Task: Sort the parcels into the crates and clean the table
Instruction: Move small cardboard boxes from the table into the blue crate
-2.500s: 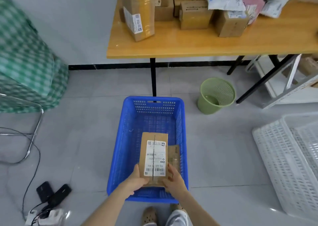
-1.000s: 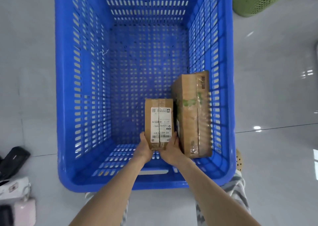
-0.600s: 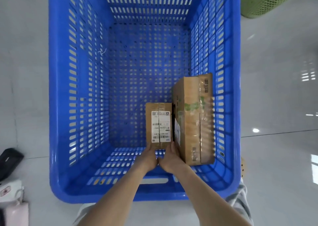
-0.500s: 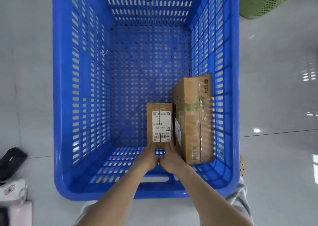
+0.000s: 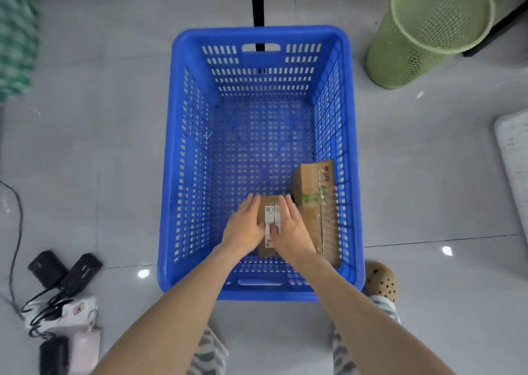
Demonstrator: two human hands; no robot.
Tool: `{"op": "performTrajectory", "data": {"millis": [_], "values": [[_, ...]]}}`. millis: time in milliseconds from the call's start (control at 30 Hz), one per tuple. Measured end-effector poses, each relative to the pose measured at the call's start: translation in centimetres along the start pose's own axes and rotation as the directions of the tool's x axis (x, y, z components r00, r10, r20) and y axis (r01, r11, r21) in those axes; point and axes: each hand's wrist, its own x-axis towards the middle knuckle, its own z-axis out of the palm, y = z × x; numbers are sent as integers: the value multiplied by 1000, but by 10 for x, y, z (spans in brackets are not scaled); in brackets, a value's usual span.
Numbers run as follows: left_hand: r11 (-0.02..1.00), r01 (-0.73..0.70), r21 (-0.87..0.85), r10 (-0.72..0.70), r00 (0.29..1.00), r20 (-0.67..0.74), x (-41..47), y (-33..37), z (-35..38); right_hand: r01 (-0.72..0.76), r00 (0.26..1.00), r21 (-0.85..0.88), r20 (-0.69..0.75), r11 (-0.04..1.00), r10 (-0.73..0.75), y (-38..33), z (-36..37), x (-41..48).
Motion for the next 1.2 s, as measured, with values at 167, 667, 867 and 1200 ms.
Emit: {"op": "performTrajectory", "data": {"millis": [167, 667, 867, 1200], "values": [[954, -113, 276, 181, 955, -236, -56, 55, -87, 114, 972, -110, -192, 987, -133, -53, -98, -42], [826, -263, 499, 529, 669, -522, -235, 290, -332, 282, 695, -197, -633, 939, -342, -200, -402, -223], [850, -194, 490, 472, 693, -544, -287, 383, -389, 326, 635, -294, -636, 898, -439, -212, -506, -282], [883, -203, 424, 443, 662, -605, -315, 524, -401, 318, 672, -342, -577, 884, -465, -169, -670, -348]]}}
